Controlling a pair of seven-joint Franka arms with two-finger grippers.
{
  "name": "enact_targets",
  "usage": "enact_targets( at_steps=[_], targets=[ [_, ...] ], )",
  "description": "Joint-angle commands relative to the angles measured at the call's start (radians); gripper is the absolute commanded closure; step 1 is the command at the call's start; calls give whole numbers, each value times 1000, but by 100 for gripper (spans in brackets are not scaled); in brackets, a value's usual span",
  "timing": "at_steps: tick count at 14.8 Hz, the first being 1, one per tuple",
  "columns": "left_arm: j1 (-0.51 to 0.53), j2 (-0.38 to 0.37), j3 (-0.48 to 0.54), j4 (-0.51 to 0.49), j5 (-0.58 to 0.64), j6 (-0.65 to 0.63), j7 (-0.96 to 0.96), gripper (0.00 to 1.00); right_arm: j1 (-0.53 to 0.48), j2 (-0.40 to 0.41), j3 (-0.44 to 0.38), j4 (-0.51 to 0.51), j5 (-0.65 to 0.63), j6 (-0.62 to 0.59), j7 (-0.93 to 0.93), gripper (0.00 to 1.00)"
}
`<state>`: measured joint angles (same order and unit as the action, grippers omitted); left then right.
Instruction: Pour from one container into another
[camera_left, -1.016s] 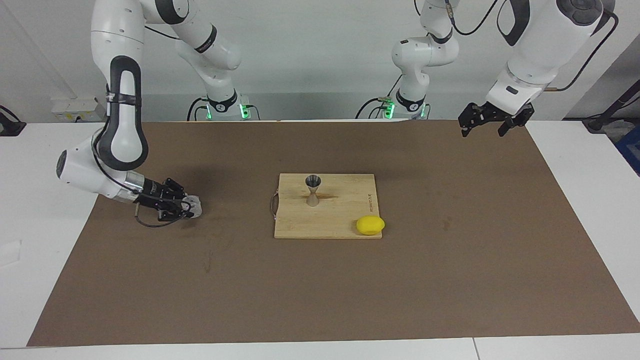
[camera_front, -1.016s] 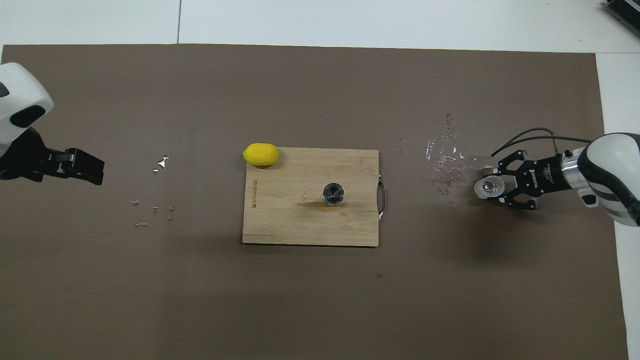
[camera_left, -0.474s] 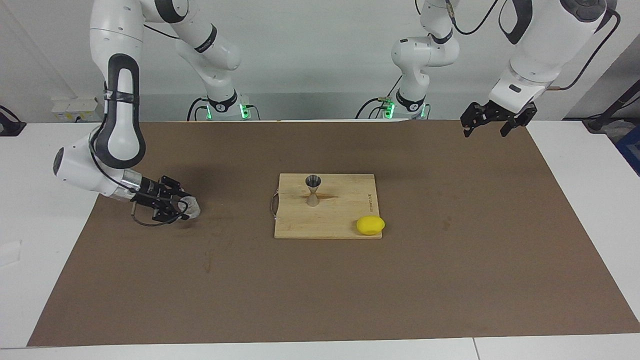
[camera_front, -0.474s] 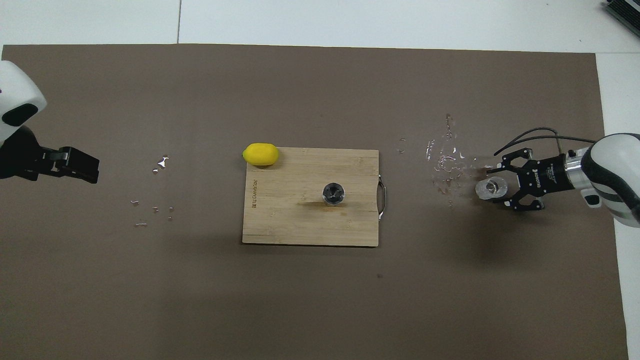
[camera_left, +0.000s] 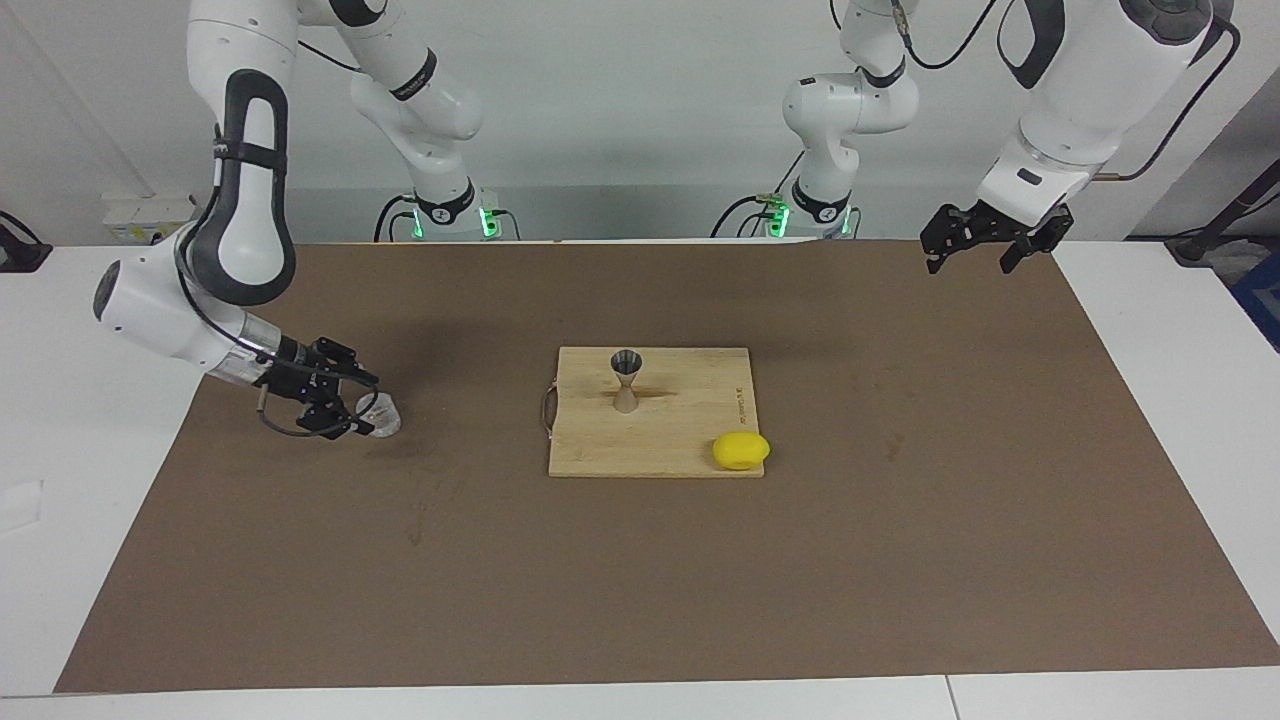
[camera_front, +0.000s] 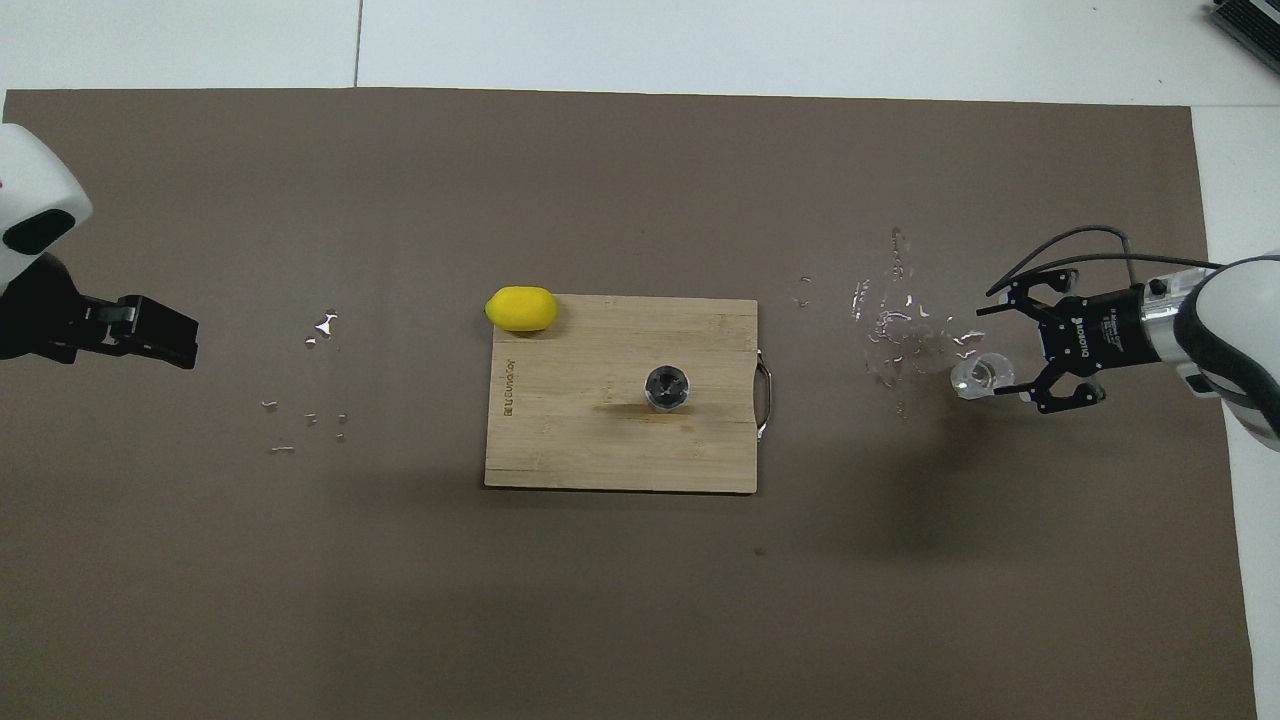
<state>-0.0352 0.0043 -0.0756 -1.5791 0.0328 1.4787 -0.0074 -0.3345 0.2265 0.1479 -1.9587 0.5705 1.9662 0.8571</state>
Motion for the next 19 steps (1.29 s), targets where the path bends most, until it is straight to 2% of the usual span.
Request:
enact_targets(
  at_steps=[1, 6, 9, 13, 17, 19],
  targets=[
    [0, -41, 10, -58, -8, 20, 12, 0, 58, -59, 1, -22, -78, -3, -21, 4],
    [-2, -63, 10, -102, -8, 28, 7, 0, 218, -88, 4, -5, -260, -1, -64, 3],
    [-2, -63, 10, -104, -8, 38, 7, 0, 299, -107, 6, 11, -415, 2, -110, 2],
    [6, -61, 16, -88, -53, 37, 6, 0, 318, -159, 10, 84, -537, -23, -194, 1],
    [12, -61, 19, -87, -54, 38, 6, 0, 316, -165, 10, 269, -604, -205, -376, 1],
    [12, -61, 19, -87, -54, 38, 10, 0, 304, -177, 9, 303, -610, -248, -446, 1]
  ],
)
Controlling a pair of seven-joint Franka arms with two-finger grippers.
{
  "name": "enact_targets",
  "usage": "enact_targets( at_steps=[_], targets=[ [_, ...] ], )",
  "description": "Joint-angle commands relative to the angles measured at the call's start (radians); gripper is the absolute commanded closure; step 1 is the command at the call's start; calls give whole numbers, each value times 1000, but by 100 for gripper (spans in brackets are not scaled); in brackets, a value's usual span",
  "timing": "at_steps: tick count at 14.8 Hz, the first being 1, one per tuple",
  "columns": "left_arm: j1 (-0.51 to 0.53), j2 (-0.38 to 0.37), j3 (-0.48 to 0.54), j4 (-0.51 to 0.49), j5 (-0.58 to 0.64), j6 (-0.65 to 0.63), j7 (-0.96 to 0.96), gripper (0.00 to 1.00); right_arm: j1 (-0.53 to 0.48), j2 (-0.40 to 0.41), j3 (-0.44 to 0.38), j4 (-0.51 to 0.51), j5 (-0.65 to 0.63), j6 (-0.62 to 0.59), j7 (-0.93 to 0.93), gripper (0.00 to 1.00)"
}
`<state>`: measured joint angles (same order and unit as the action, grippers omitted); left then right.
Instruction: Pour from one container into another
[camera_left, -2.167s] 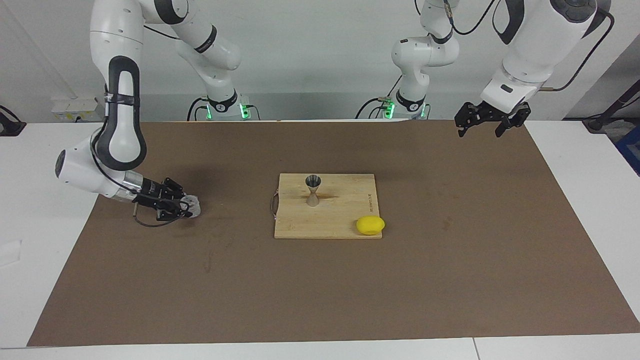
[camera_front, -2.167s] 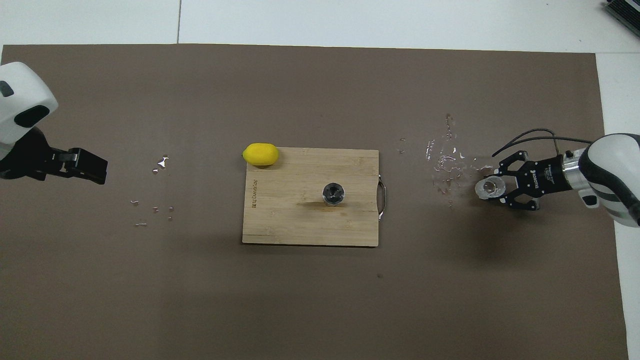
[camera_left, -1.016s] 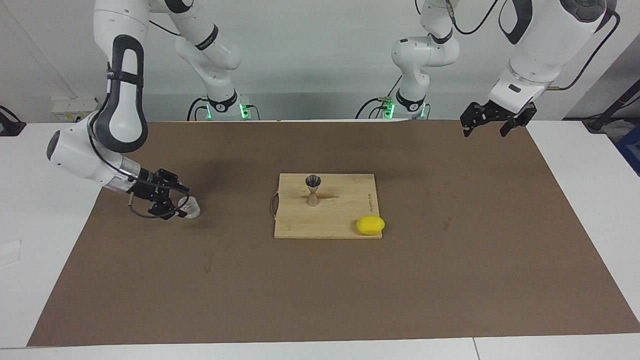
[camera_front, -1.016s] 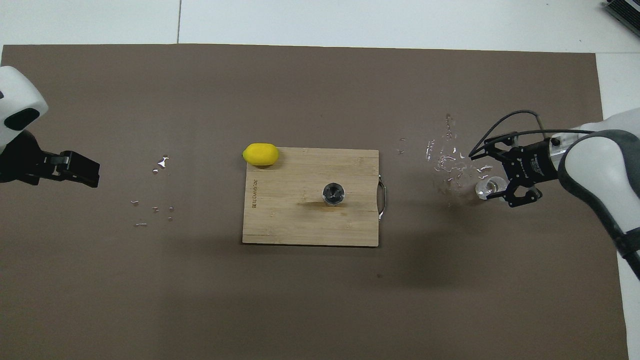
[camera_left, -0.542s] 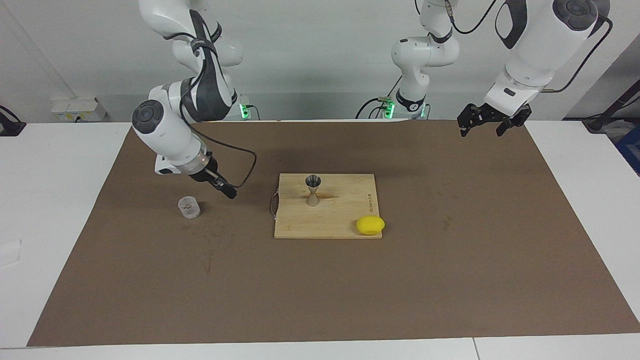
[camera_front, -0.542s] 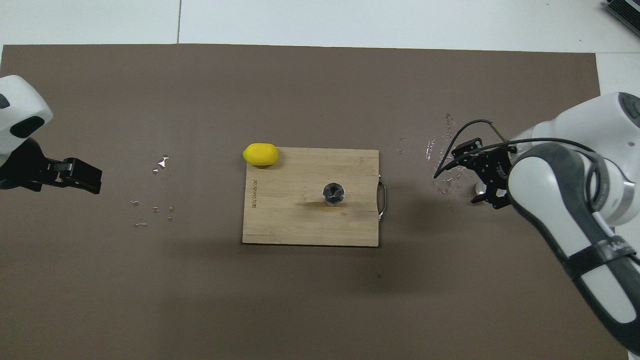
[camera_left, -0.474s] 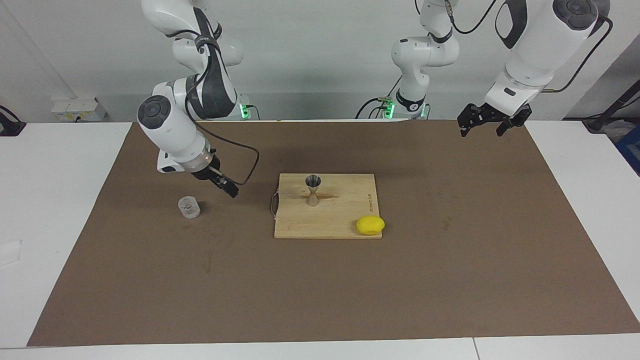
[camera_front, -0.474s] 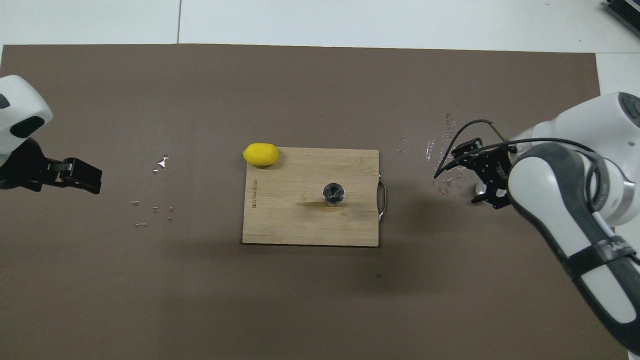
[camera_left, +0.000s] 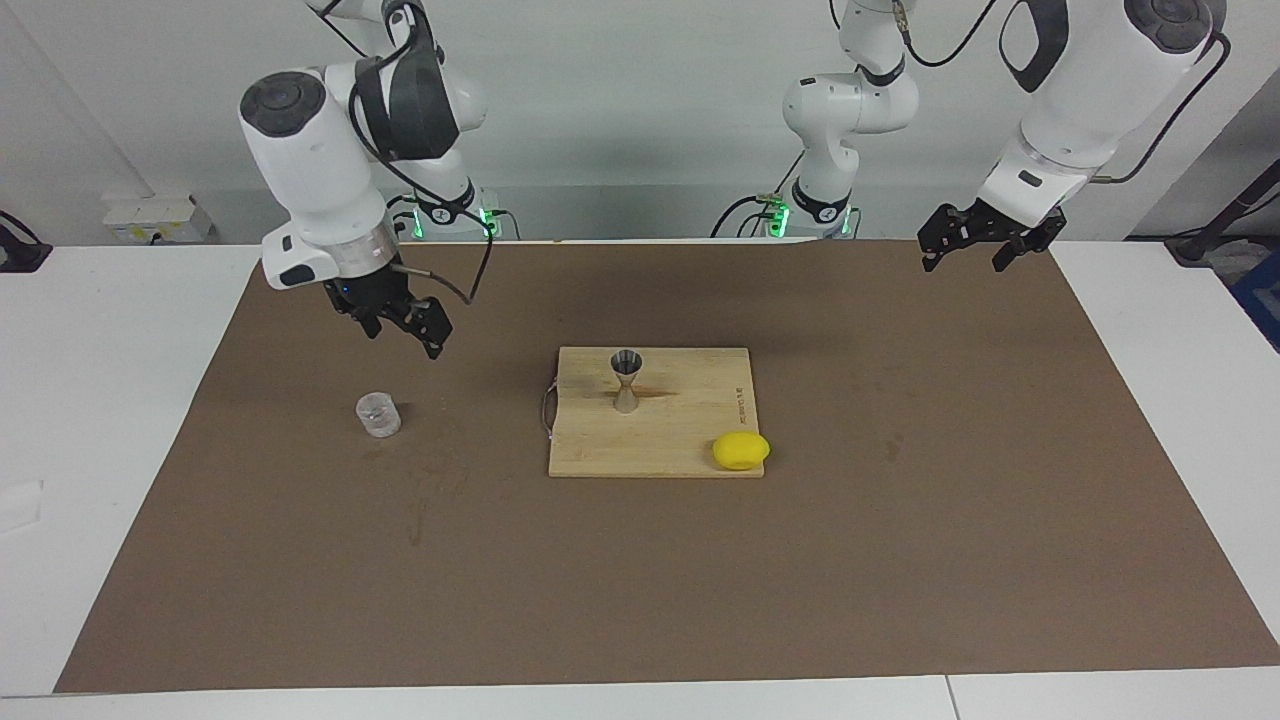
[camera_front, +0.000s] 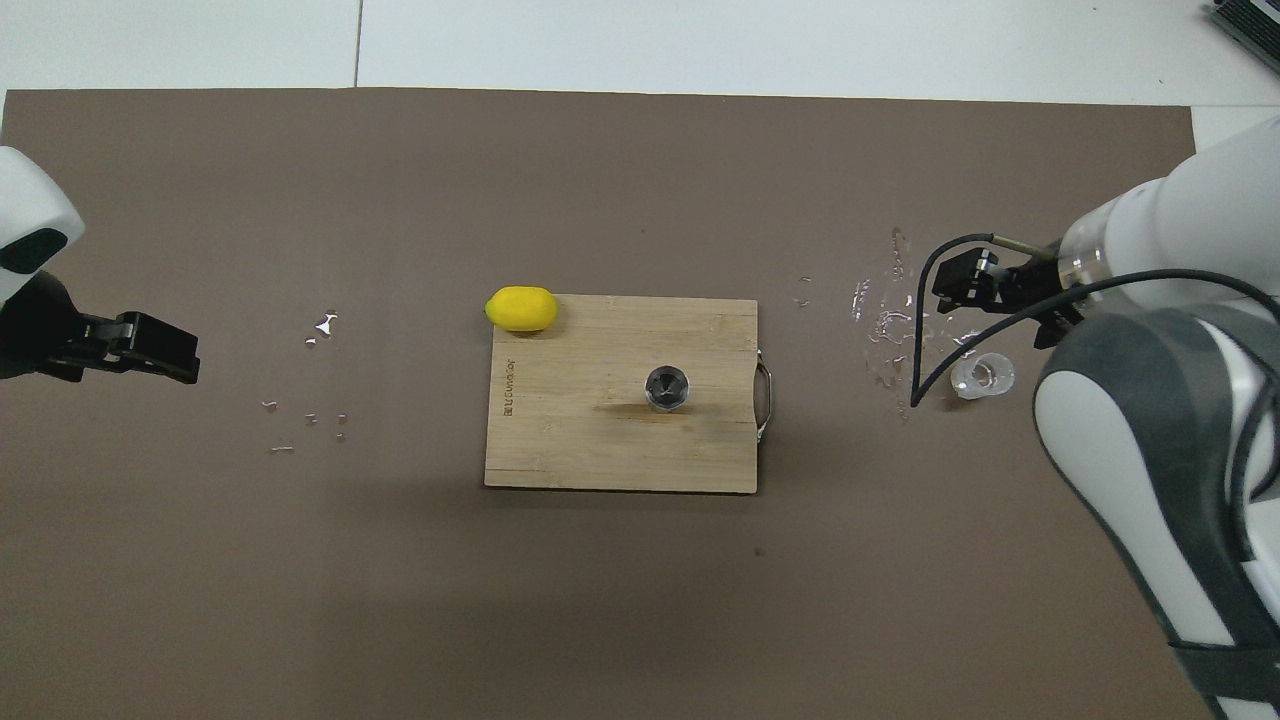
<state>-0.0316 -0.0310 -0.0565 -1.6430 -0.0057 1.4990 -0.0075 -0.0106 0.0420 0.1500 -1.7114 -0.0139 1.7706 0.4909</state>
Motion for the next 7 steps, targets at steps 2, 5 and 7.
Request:
enact_targets(
  at_steps=[2, 5, 7],
  targets=[
    [9, -26, 0, -23, -16, 21, 11, 0, -23, -7, -4, 84, -26, -104, -168, 1],
    [9, -26, 0, -24, -16, 21, 9, 0, -43, -27, -3, 105, -35, -160, -251, 1],
    [9, -26, 0, -24, -16, 21, 11, 0, -43, -30, 0, 107, -35, -186, -287, 1]
  ],
)
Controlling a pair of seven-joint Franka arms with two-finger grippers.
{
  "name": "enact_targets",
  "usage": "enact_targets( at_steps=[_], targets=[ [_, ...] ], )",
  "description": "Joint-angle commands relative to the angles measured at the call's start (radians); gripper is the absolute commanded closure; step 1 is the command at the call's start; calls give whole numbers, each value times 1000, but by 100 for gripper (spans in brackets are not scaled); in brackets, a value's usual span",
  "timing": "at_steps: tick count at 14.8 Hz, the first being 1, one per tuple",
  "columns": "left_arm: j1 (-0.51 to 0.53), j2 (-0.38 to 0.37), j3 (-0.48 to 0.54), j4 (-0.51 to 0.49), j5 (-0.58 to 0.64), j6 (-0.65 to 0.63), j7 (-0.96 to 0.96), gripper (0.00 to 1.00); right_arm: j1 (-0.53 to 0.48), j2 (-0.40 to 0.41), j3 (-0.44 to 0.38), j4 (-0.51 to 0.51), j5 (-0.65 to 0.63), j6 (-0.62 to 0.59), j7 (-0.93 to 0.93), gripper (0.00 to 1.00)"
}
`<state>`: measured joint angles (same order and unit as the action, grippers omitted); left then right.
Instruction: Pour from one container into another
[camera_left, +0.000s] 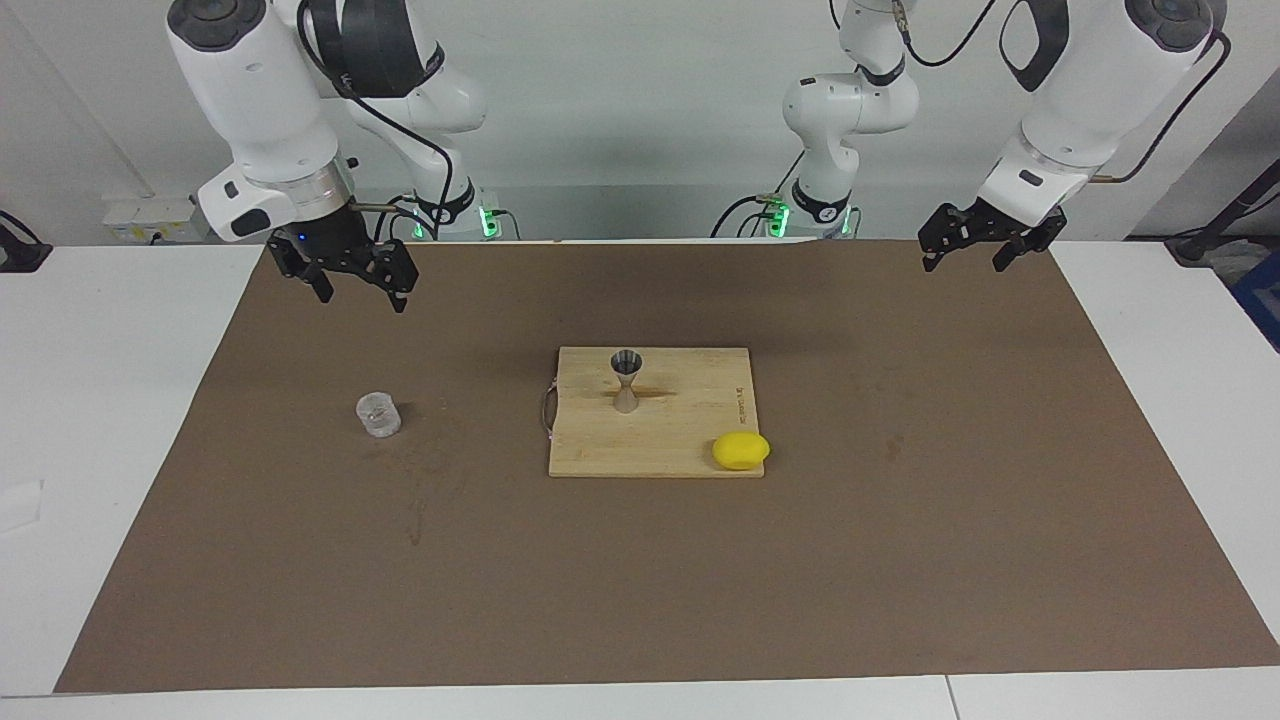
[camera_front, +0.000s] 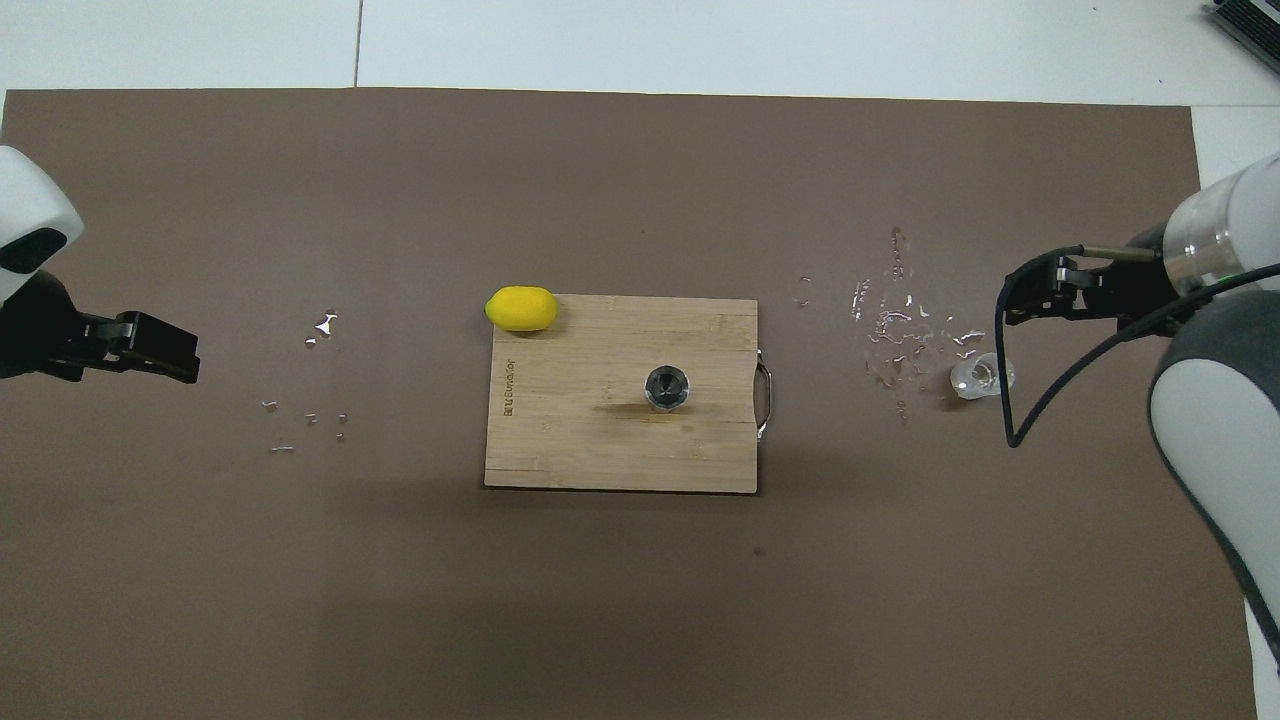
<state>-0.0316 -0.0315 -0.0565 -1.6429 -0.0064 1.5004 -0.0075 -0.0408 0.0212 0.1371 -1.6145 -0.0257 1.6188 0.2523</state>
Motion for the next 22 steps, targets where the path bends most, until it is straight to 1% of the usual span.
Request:
enact_targets(
  at_steps=[1, 2, 4, 6, 9, 22],
  targets=[
    [9, -25, 0, -24, -15, 20, 9, 0, -11, -12, 16, 8, -23, -46, -62, 1],
    [9, -25, 0, -24, -15, 23, 9, 0, -11, -29, 16, -2, -19, -60, -76, 1],
    [9, -24, 0, -28, -15, 69, 6, 0, -14, -67, 16, -36, -10, -94, -105, 1],
    [9, -22, 0, -29, -15, 99, 3, 0, -8, -93, 16, -71, -6, -94, -107, 1],
    [7, -24, -2, -35, -15, 101, 0, 0, -4, -89, 16, -65, -6, -73, -100, 1],
    [2, -24, -2, -37, -15, 103, 1, 0, -1, -86, 18, -59, -5, -73, -100, 1]
  ],
)
